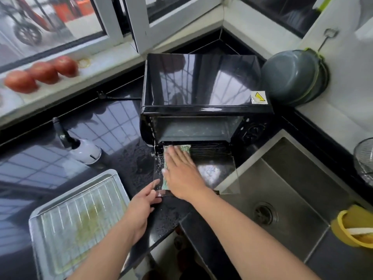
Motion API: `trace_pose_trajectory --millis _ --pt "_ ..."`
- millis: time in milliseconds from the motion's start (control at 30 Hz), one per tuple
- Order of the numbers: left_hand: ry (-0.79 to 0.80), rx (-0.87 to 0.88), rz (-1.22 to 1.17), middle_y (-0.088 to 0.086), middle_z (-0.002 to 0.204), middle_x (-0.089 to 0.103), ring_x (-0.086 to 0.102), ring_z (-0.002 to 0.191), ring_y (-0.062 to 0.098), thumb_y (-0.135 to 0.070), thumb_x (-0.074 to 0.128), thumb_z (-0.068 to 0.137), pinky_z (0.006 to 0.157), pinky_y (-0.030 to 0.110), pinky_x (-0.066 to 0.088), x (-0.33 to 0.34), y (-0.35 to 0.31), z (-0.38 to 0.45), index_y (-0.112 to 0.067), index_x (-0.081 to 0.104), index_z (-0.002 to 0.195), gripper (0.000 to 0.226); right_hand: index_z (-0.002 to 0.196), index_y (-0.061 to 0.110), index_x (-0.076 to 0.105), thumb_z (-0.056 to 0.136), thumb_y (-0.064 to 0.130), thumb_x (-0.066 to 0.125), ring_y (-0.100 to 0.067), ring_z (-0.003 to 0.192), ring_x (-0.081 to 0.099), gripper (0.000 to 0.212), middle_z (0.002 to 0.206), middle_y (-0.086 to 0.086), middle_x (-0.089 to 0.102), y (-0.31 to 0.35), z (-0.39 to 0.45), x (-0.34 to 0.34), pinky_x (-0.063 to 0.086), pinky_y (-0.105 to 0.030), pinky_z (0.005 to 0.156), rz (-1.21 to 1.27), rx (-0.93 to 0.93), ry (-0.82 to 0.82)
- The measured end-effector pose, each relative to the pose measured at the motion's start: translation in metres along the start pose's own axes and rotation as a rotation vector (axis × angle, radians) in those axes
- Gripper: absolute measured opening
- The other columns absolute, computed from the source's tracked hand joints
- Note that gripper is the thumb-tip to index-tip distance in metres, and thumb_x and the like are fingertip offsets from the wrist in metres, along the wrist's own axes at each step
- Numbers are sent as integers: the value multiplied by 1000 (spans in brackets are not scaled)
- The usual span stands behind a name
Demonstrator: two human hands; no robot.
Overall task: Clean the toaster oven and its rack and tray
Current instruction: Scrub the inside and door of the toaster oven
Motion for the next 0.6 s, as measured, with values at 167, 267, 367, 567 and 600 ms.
trace_pose_trajectory --millis 167,267,367,567,600 --pt "-2 -4 -9 -10 107 78 59 102 13 -17 39 112 88 33 35 -3 2 0 -40 62 130 37 158 10 -3 105 41 16 -27 153 -9 64 166 -11 -7 -44 -8 -14 1 -46 125 -121 67 -33" --pt "4 -7 2 -10 109 78 60 102 12 -16 39 111 92 33 34 0 0 -2 -40 63 130 38 157 2 10 104 39 25 -32 153 5 67 165 -20 7 -112 -40 -26 6 -46 125 -160 409 -147" --pt "7 -10 -2 -9 110 78 60 99 11 -16 39 112 93 33 33 0 -1 -3 -39 62 132 39 157 3 7 104 37 18 -30 153 -1 64 165 -17 2 -101 -23 -22 4 -44 125 -61 489 -177" --pt "34 4 16 -10 96 79 67 90 5 -4 40 105 82 29 38 2 -6 -8 -38 69 121 47 158 5 9 105 38 26 -23 154 -3 65 167 -10 3 36 4 15 1 -41 125 -73 -24 -76" --pt "37 7 3 -10 100 79 67 93 3 -6 40 106 82 29 39 2 -6 -8 -38 68 123 45 158 5 10 105 38 26 -23 154 -4 64 167 -10 3 35 -4 15 1 -41 125 -79 -21 -68"
Point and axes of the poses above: each hand's wrist, its own z-axis towards the middle knuckle, its own x-axis out of the palm, y = z × x, the point moved 5 cm from there along z, towards the middle knuckle
